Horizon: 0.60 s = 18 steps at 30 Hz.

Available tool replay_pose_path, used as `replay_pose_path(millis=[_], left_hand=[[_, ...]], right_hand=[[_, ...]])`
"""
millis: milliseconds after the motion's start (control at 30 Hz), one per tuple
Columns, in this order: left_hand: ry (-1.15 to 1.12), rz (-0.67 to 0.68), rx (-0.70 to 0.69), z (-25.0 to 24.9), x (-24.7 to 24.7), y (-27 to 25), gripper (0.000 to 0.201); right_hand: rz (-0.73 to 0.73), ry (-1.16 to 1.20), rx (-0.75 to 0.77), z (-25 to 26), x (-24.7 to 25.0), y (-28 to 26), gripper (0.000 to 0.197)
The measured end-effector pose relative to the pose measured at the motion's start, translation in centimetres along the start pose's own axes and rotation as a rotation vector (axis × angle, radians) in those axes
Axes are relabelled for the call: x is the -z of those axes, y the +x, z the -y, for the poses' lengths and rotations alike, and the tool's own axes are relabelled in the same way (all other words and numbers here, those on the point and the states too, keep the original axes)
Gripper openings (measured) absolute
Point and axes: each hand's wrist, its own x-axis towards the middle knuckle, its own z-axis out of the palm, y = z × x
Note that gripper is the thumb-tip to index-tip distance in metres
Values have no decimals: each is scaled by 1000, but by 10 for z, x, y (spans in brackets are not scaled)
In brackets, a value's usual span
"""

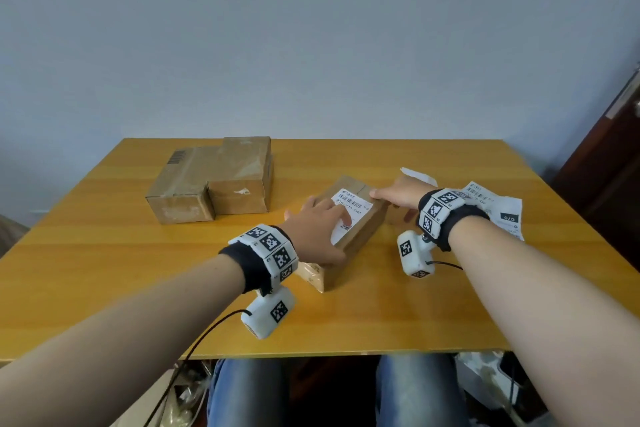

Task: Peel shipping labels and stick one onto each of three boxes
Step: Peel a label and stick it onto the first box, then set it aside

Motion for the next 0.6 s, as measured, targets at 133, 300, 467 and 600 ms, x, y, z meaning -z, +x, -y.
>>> replay_pose_path(millis=[133, 300, 467, 600], left_hand=[[63, 93, -125, 12, 11, 9, 58], [207, 59, -194, 25, 26, 17, 52], [324, -92, -67, 38, 27, 22, 63], [45, -72, -9, 40, 20, 30, 51]], right_hand=[[24, 111, 133, -14, 6, -5, 65], [-11, 20, 343, -9, 2, -5, 67], [21, -86, 219, -1, 3, -7, 60], [98, -111, 166, 1, 10, -20, 59]])
